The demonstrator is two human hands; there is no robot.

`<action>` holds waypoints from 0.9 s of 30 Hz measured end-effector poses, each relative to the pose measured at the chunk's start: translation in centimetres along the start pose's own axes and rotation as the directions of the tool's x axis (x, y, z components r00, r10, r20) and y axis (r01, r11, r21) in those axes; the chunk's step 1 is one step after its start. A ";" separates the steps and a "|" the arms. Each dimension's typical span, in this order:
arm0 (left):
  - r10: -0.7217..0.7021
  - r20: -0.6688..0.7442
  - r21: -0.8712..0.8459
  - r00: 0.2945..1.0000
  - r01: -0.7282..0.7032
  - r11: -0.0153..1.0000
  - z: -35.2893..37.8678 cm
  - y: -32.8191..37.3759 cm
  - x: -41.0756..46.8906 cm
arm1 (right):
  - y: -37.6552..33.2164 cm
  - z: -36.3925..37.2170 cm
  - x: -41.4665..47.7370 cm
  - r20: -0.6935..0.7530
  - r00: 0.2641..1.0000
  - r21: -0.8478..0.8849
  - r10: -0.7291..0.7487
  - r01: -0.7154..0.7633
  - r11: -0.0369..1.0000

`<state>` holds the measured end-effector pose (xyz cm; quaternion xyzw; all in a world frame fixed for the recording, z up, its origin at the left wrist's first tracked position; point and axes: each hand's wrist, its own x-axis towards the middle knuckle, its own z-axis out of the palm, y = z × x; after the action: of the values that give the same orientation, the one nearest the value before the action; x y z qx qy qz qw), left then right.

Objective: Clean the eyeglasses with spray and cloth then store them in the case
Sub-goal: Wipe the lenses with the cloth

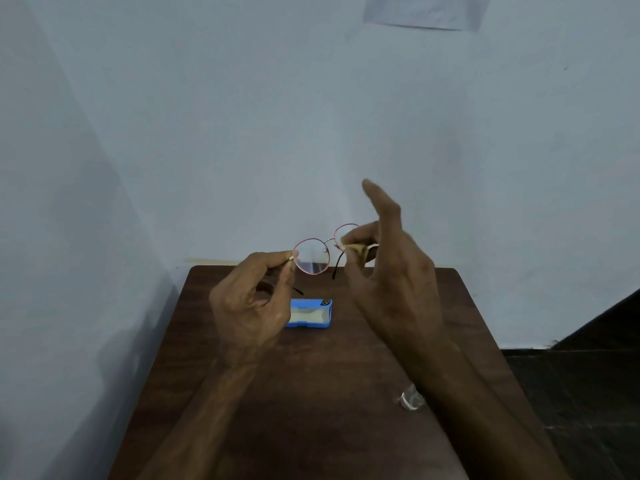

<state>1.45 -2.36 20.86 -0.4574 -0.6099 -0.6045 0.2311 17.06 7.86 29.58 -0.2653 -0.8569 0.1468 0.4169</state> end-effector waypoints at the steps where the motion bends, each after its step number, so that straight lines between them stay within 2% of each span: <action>1: 0.002 0.007 -0.003 1.000 -0.002 1.000 -0.1 -0.1 0.0 | 0.5 -0.2 0.4 -0.023 1.000 -0.020 0.006 -0.007 1.000; 4: -0.004 0.029 -0.009 1.000 0.004 1.000 -0.1 0.0 -0.3 | 1.4 -0.6 2.2 -0.092 0.994 -0.064 0.052 -0.058 0.996; 9: 0.005 0.009 -0.006 1.000 -0.005 1.000 -0.2 0.4 0.0 | 0.0 0.4 0.6 0.005 1.000 0.033 -0.015 0.015 0.999; 13: 0.013 0.033 -0.018 0.999 -0.013 1.000 -0.1 0.5 -0.1 | 1.1 -0.2 1.9 -0.089 0.995 -0.019 0.053 -0.055 0.998; 16: -0.003 0.038 -0.014 0.999 0.004 1.000 0.2 0.7 -0.3 | -0.5 -0.2 1.9 -0.054 0.997 0.020 0.061 -0.060 0.998; 21: -0.029 0.053 -0.046 0.998 0.031 0.998 0.2 1.0 -0.2 | -3.5 0.8 -1.1 0.059 0.993 0.162 -0.103 0.092 0.982; 23: -0.024 0.059 -0.057 0.998 0.028 0.998 0.1 1.1 -0.1 | -3.7 0.8 -1.2 0.057 0.991 0.152 -0.118 0.108 0.982; 27: -0.018 0.049 -0.006 0.999 0.018 1.000 -0.2 0.6 -0.2 | -2.0 -0.3 0.6 -0.037 0.999 0.017 -0.023 0.024 1.000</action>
<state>2.01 -2.67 21.06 -0.4672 -0.6174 -0.5974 0.2091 16.34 6.56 31.12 -0.2545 -0.8507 0.1442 0.4367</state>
